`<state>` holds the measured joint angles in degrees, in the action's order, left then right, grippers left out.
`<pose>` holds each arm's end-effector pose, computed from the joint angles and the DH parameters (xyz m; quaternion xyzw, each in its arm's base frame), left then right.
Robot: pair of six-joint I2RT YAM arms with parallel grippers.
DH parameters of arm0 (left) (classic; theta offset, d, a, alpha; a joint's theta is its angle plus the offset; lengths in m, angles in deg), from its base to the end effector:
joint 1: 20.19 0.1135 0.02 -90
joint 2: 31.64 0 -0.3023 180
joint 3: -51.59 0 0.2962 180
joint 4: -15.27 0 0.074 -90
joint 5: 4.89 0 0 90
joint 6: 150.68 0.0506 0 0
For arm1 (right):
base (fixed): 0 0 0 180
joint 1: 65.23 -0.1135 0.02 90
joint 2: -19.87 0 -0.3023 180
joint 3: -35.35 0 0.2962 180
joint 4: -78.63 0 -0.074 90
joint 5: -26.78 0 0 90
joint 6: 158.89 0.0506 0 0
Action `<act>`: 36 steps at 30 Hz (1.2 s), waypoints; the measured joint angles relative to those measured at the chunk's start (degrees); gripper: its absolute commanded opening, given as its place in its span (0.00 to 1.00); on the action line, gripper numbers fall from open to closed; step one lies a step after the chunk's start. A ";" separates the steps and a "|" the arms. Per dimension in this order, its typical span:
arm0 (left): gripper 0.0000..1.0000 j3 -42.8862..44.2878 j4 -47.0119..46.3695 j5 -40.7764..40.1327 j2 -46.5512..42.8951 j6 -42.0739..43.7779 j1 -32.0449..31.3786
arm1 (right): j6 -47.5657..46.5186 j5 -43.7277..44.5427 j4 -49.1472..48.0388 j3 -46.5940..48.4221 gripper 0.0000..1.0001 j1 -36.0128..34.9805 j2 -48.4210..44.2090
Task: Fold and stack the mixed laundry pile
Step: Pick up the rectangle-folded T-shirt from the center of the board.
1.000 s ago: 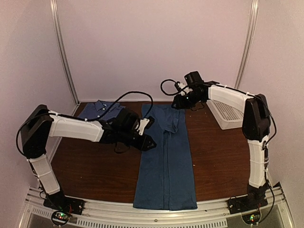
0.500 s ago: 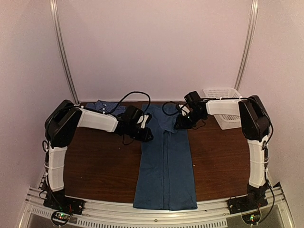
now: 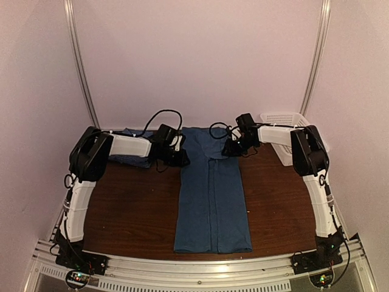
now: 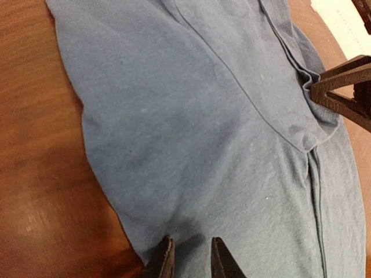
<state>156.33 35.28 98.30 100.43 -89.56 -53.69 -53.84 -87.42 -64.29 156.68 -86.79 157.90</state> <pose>0.4683 -0.3238 0.1113 0.0790 0.9229 -0.2786 0.2537 0.5499 0.2396 0.1336 -0.1178 0.9241 0.2846 0.2260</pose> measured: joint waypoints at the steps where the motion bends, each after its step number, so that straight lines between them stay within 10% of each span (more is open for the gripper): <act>1: 0.23 1.75 0.37 0.15 1.09 0.04 0.52 | 0.11 -0.31 0.17 1.90 0.32 0.28 1.11; 11: 0.35 8.70 4.28 3.10 3.41 1.90 3.74 | 0.11 -3.10 3.17 6.29 0.48 1.38 1.29; 22: 0.36 -25.88 1.42 4.87 -33.92 1.66 0.74 | 3.06 -7.82 -1.18 -33.38 0.49 0.50 -40.68; 36: 0.36 -59.45 1.70 6.58 -58.49 -10.40 -19.45 | 16.96 -8.00 -2.10 -72.06 0.44 -16.50 -67.93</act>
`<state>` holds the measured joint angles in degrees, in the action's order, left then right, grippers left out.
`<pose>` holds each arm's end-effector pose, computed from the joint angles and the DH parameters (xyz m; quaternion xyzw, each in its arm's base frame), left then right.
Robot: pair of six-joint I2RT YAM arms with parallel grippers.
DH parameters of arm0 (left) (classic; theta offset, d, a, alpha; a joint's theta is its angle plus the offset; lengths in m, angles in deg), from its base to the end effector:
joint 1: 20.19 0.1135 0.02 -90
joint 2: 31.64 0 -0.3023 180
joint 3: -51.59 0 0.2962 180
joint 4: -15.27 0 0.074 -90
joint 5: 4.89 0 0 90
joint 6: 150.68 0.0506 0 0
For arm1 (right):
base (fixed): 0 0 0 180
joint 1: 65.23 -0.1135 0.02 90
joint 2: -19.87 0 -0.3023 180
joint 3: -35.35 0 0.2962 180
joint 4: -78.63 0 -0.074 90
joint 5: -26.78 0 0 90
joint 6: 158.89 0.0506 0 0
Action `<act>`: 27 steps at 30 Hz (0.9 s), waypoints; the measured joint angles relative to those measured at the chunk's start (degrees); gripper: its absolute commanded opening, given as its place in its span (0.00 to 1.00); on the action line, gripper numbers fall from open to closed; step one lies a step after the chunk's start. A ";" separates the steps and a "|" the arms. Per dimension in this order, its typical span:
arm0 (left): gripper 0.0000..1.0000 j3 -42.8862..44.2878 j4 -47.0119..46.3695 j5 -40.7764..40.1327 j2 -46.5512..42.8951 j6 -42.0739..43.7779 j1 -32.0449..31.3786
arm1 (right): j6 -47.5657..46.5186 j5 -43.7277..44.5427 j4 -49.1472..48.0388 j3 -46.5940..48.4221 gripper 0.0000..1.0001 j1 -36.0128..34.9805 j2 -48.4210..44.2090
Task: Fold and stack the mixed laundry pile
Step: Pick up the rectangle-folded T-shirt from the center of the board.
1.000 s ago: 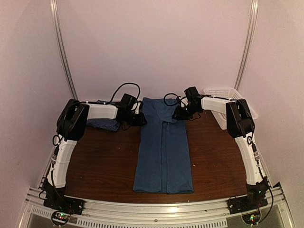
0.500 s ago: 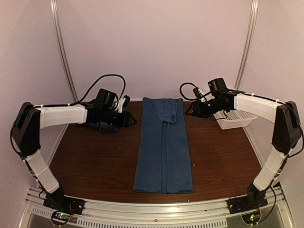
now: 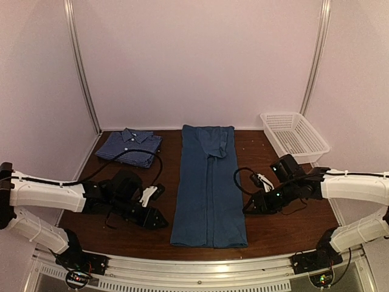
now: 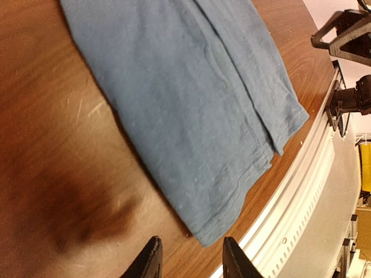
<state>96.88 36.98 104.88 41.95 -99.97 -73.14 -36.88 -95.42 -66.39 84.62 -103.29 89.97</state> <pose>0.1512 -0.2286 0.1699 0.1684 0.9122 -0.3546 0.1172 0.1878 0.1813 0.1958 -0.1299 0.9127 0.3792 0.0791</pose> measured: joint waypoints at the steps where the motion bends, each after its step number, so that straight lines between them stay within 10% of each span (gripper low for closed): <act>1: 0.36 -1.77 -0.44 0.11 -1.09 -1.33 -0.07 | 1.31 0.09 -0.81 -1.81 0.43 -0.79 -1.36; 27: 0.26 -8.85 -19.93 0.66 8.94 -15.80 -8.48 | 19.69 0.90 -24.02 -17.44 0.35 -15.21 2.40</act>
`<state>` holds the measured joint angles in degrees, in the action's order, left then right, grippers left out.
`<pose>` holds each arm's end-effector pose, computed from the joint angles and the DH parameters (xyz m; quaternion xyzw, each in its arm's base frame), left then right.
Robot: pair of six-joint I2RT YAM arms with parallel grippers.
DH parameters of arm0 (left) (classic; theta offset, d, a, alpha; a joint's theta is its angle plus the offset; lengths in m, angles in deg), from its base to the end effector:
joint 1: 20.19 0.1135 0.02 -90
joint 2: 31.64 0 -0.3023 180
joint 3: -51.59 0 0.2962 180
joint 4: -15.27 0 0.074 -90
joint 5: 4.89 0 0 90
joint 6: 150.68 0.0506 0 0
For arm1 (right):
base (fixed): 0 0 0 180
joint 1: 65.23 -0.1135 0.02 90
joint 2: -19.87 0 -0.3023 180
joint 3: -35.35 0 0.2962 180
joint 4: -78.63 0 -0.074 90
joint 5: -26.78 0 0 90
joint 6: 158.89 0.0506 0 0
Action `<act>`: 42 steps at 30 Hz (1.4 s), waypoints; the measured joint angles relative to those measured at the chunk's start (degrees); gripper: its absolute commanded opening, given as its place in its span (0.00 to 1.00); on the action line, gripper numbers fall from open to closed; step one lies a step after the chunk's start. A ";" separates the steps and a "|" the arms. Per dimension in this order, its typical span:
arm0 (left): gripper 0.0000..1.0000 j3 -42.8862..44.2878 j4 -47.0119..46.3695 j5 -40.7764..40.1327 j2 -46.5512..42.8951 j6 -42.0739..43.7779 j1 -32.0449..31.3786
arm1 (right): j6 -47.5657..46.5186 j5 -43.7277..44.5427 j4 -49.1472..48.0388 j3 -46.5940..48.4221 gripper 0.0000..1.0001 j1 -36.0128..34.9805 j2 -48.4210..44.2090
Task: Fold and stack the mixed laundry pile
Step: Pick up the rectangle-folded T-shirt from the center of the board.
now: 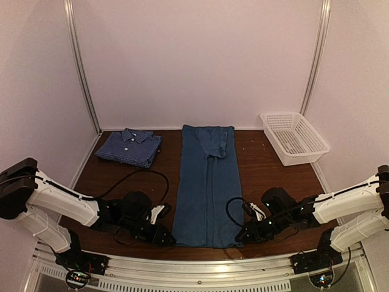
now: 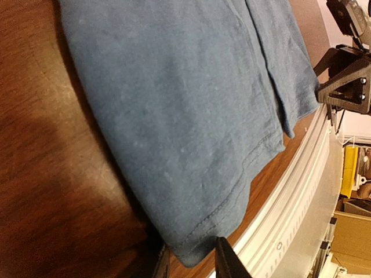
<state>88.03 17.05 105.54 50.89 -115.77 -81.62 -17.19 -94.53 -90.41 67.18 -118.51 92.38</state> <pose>0.1124 -0.2434 0.1098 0.1144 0.9135 -0.3879 0.0453 0.1144 0.1973 0.1168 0.1012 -0.9081 -0.4061 0.0095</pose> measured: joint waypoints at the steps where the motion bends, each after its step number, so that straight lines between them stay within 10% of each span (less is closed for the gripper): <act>1: 0.25 0.00 -0.33 0.02 0.48 -0.13 -0.33 | 0.39 0.04 -0.57 -0.04 0.33 -0.46 0.28; 13: 0.26 0.00 -0.35 -0.72 0.72 -1.20 -0.94 | 4.31 2.29 4.70 -1.01 0.47 -3.26 -4.94; 25: 0.00 0.39 -0.44 -0.85 1.68 -0.55 -0.94 | 6.82 5.01 3.85 1.03 0.00 -6.51 -0.07; 42: 0.00 10.86 5.51 -2.01 -2.45 5.77 0.15 | -1.14 15.15 19.15 13.22 0.00 -4.98 -5.46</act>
<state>98.89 22.56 103.53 48.44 -110.00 -81.47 -18.33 -79.38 -71.26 80.40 -123.49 86.91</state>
